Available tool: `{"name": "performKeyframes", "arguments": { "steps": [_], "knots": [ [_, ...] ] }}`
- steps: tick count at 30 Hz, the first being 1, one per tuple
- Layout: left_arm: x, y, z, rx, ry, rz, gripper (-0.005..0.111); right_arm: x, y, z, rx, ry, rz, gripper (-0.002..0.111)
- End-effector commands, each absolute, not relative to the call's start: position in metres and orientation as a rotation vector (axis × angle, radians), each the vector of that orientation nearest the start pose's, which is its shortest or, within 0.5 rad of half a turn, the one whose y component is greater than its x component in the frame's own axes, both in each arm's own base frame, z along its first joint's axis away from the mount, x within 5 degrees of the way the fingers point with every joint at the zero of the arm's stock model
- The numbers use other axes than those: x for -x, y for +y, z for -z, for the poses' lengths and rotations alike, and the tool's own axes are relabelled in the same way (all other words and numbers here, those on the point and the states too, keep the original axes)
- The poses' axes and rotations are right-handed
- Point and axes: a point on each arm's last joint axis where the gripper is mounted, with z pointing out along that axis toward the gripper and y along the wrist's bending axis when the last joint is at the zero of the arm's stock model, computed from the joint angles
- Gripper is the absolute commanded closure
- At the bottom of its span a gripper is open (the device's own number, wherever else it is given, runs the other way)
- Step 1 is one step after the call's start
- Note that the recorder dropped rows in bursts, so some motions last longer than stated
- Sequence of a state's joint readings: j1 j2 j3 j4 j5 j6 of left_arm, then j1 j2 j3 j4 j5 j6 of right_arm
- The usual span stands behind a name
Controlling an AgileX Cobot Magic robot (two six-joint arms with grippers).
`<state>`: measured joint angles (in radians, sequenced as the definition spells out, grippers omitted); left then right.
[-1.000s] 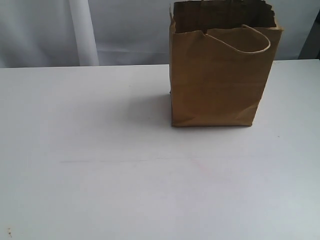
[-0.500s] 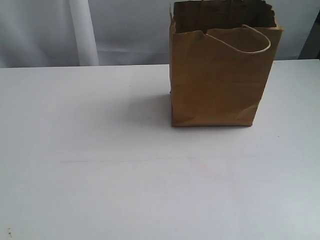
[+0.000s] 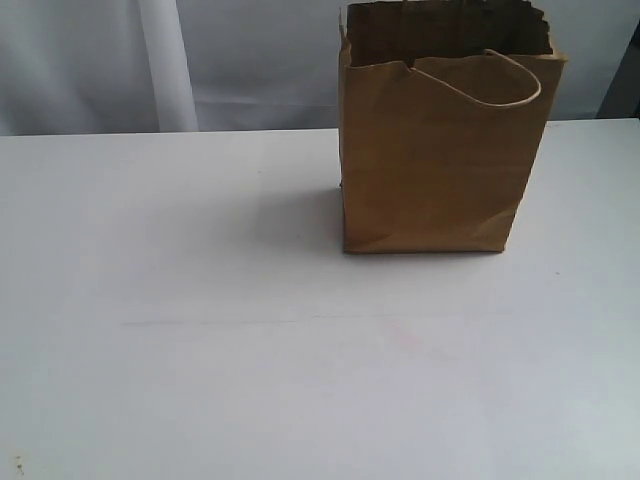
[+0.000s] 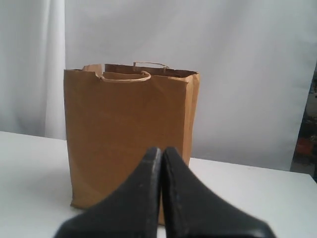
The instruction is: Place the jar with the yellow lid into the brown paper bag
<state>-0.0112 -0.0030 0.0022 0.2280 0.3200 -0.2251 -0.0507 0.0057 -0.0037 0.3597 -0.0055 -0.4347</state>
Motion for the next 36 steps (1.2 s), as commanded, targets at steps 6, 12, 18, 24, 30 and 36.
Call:
{"name": "performKeyframes", "arguments": {
  "steps": [6, 12, 18, 24, 30, 36],
  "knots": [
    [-0.054, 0.005, -0.186, 0.048, 1.786, -0.038, 0.106, -0.056, 0.002, -0.196, 0.110, 1.672, 0.096, 0.108],
    [-0.054, 0.005, -0.186, 0.048, 1.786, -0.038, 0.106, -0.056, 0.003, -0.195, 0.114, 1.684, 0.092, 0.108],
    [-0.054, 0.005, -0.186, 0.048, 1.786, -0.038, 0.106, -0.056, 0.003, -0.195, 0.114, 1.684, 0.092, 0.108],
    [-0.054, 0.005, -0.186, 0.048, 1.786, -0.038, 0.106, -0.056, 0.003, -0.195, 0.114, 1.684, 0.092, 0.108],
    [-0.054, 0.005, -0.186, 0.048, 1.786, -0.038, 0.106, -0.056, 0.003, -0.195, 0.113, 1.685, 0.090, 0.108],
    [-0.054, 0.005, -0.186, 0.048, 1.786, -0.038, 0.106, -0.056, 0.003, -0.195, 0.113, 1.685, 0.090, 0.108]
  ]
}}
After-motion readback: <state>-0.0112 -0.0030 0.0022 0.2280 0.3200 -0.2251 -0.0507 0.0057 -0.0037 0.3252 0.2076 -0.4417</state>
